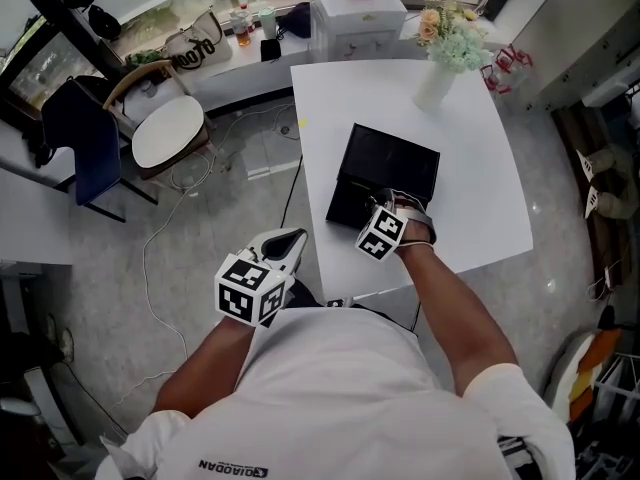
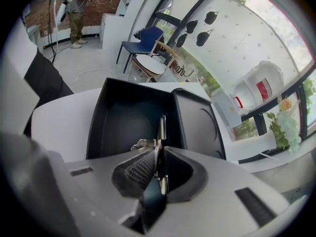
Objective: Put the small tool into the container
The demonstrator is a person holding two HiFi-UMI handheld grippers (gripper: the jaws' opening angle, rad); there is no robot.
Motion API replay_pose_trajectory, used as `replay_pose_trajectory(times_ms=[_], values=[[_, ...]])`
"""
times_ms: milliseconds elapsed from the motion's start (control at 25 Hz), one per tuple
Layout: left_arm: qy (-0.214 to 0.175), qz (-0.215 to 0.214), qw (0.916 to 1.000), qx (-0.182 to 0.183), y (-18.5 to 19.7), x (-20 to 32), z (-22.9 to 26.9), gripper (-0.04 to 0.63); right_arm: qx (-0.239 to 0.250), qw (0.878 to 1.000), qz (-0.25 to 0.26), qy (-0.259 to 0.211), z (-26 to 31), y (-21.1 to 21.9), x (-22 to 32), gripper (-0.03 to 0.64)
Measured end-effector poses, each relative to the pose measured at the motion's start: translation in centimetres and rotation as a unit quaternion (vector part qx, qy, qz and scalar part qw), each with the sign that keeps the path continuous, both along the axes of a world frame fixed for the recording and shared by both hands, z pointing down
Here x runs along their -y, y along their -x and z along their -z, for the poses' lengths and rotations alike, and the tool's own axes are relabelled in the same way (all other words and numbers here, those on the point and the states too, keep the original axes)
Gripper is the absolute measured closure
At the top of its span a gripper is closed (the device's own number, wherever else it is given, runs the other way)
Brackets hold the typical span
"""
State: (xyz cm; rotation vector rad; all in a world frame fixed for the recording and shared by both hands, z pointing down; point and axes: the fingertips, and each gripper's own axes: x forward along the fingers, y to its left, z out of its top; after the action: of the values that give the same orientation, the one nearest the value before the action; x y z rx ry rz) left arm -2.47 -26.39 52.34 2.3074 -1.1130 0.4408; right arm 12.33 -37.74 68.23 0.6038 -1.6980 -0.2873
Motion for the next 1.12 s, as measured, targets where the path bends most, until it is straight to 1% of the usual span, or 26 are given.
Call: replay_pose_trajectory(times_ms=[240, 600, 840, 920, 1000, 1120], values=[[-0.001, -0.005, 1.0, -0.001, -0.2, 0.1, 0.0, 0.586, 0.0, 1.0, 0.004, 0.022, -1.0, 0.0, -0.9, 0.524], [-0.003, -0.005, 1.0, 0.002, -0.4, 0.0, 0.2, 0.586, 0.003, 0.999, 0.011, 0.032, -0.9, -0.1, -1.2, 0.508], [-0.011, 0.003, 0.9999, 0.002, 0.0, 0.8, 0.8, 0.586, 0.024, 0.999, 0.003, 0.036, 0.5, -0.5, -2.4, 0.505], [-0.015, 0.002, 0.9999, 0.003, -0.2, 1.2, 1.1, 0.586, 0.041, 0.998, -0.006, 0.039, 1.2, -0.9, -3.1, 0.506], [-0.021, -0.001, 0.9998, 0.003, -0.6, 1.4, 1.4, 0.586, 0.079, 0.995, -0.03, 0.048, 2.4, -1.2, -3.9, 0.508], [-0.027, -0.01, 0.9996, 0.006, -1.3, 1.6, 1.6, 0.586, 0.158, 0.981, -0.086, 0.066, 4.6, -1.7, -4.9, 0.508]])
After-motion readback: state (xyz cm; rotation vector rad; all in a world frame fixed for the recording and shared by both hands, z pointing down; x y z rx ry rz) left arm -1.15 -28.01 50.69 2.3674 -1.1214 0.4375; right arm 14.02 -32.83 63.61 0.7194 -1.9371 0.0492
